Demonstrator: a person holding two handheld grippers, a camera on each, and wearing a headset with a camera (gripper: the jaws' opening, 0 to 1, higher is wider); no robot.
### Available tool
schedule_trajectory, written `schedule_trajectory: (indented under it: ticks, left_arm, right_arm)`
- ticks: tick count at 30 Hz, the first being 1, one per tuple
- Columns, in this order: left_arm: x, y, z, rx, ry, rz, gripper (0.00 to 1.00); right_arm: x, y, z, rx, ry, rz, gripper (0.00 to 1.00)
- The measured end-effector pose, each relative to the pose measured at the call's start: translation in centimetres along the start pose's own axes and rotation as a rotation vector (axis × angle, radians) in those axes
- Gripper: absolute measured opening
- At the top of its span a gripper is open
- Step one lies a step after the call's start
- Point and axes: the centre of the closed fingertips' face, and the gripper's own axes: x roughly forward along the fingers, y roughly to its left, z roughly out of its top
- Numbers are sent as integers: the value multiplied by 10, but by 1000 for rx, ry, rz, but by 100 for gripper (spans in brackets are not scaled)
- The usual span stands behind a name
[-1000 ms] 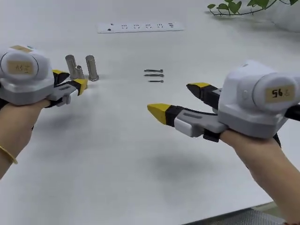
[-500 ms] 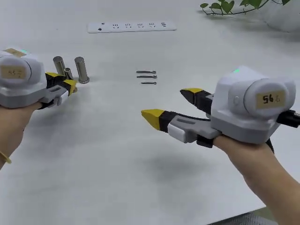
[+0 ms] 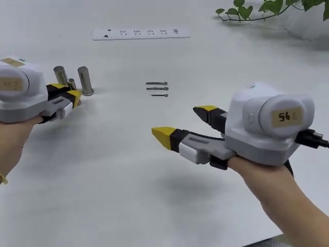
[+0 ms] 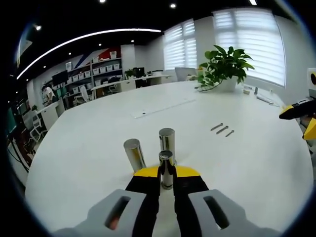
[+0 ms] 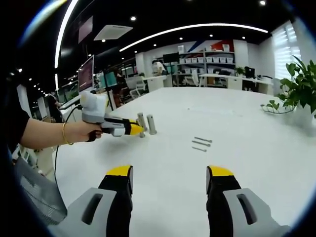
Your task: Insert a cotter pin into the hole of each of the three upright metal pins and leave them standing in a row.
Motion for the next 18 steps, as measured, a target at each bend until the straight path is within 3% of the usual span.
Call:
schedule_trajectory:
  ticks: [2, 4, 10, 18]
  left_arm:
    - [0, -1, 0, 3, 0, -2, 5]
    - [0, -2, 0, -35, -5, -12, 5]
    - [-2, -5, 1, -12, -4, -14, 5]
    - [-8, -23, 9, 26, -16, -49, 5]
  right_arm:
    - [0, 0, 0, 3, 0, -2, 56]
    - [-1, -1, 1, 5, -1, -3, 56]
    - [-2, -2, 3, 11, -10, -13, 56]
    - [-4, 1, 2, 11, -7, -5, 57]
